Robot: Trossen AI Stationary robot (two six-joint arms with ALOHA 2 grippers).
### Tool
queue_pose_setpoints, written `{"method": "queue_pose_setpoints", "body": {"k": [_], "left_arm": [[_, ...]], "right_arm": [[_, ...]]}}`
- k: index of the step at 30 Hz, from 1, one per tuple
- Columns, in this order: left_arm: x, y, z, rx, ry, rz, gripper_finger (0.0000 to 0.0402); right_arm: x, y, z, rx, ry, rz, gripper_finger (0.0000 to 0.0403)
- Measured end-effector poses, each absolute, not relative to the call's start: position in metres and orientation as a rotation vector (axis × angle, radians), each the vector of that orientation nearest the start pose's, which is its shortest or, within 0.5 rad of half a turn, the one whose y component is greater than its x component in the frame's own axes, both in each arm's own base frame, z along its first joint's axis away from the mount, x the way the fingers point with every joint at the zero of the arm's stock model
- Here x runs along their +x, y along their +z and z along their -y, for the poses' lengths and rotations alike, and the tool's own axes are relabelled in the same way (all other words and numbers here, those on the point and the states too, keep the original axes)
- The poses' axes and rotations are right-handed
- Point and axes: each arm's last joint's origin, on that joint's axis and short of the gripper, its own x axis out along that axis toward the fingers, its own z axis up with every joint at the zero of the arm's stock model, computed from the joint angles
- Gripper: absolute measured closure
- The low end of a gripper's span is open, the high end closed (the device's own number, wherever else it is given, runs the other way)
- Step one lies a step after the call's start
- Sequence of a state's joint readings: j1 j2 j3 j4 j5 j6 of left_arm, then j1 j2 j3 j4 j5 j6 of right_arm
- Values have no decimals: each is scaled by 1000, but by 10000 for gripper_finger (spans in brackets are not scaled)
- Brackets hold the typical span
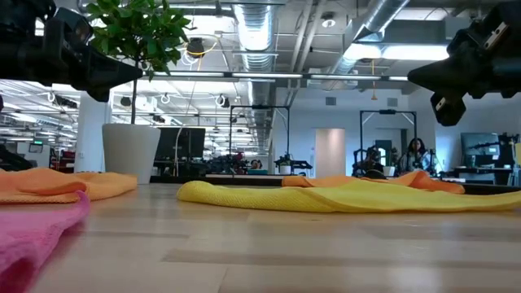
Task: Fold microfiber towels
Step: Fold the yellow cloth
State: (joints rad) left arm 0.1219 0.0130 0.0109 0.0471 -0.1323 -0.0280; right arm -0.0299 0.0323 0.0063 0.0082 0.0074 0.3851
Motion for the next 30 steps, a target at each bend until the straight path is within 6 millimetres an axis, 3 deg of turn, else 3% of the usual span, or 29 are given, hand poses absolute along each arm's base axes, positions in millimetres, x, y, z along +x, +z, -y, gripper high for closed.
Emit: {"method": "queue_pose_setpoints", "body": {"k": [15, 20, 25, 30], "left_arm": [[96, 171, -17, -49, 293, 54, 401], [95, 172, -19, -51, 370, 66, 401], [95, 172, -20, -53, 414, 72, 401], [95, 172, -20, -53, 415, 72, 401]], "right_arm": [[99, 171, 7, 383, -95, 73, 362], [98, 177, 8, 262, -101, 99, 393], [92, 203, 8, 138, -132, 173, 394], [87, 229, 10, 127, -196, 164, 397]]}}
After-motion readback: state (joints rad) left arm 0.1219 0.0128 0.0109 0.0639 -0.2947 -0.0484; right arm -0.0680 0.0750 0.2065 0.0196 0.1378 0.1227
